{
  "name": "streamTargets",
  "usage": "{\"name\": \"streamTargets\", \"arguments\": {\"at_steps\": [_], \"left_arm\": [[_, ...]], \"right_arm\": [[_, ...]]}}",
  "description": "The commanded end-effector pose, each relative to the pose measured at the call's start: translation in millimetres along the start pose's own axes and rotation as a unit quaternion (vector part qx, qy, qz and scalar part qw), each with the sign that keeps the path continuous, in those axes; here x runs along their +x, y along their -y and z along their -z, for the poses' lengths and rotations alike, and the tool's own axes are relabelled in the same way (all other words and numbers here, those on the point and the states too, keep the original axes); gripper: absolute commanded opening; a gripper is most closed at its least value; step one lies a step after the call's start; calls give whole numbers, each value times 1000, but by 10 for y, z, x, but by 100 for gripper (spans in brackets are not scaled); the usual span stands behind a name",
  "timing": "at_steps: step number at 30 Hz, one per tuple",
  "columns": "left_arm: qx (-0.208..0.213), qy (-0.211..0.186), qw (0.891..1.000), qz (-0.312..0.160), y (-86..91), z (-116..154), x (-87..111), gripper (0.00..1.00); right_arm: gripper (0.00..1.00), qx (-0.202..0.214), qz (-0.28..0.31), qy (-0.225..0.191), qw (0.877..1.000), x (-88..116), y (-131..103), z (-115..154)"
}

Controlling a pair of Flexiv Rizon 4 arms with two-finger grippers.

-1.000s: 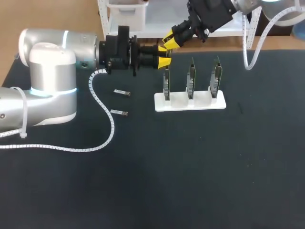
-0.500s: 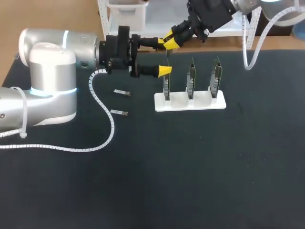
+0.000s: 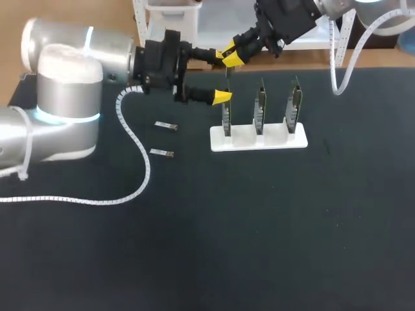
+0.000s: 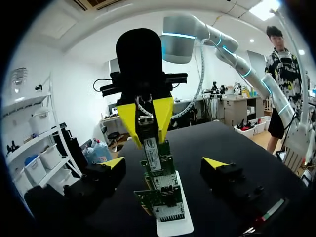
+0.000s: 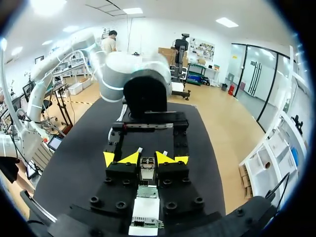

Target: Pick up the optical module with the left hand, and insert it into the network port with the right hand.

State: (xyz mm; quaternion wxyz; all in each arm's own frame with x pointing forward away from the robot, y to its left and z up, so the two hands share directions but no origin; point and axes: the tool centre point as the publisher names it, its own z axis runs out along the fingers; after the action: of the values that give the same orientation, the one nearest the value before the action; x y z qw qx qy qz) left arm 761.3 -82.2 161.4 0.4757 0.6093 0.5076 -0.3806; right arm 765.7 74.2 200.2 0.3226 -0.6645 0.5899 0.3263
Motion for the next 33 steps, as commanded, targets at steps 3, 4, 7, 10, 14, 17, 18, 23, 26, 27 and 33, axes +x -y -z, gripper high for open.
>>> {"name": "streamTargets", "arguments": {"at_steps": [3,4,7,10,14,17,18,23,26,27,33], "left_arm": [[9,-35,999,-3,-73,137,-54,100],[10,-42,999,-4,-81,154,-44,100],[13,-58,998,1,-107,204,3,100],[11,-68,998,4,-134,258,42,100],[3,-67,998,8,-144,306,60,100],[2,-64,998,11,-140,318,71,100],[1,-65,998,12,-139,321,75,100],[2,-78,997,10,-140,359,89,100],[0,-93,996,9,-158,420,119,100],[-3,-98,995,11,-170,445,129,100],[-8,-114,993,11,-219,534,156,100]], "right_arm": [[0,-1,1,1,1000,5,7,0],[0,-1,1,1,1000,5,7,0],[0,-1,1,1,1000,5,7,0],[0,-1,1,1,1000,5,7,0],[0,-1,1,1,1000,5,7,0],[0,-1,1,1,1000,5,7,0],[0,-1,1,1,1000,5,7,0],[0,-1,1,1,1000,5,7,0],[0,-1,1,1,1000,5,7,0],[0,-1,1,1,1000,5,7,0],[0,-1,1,1,1000,5,7,0]]}}
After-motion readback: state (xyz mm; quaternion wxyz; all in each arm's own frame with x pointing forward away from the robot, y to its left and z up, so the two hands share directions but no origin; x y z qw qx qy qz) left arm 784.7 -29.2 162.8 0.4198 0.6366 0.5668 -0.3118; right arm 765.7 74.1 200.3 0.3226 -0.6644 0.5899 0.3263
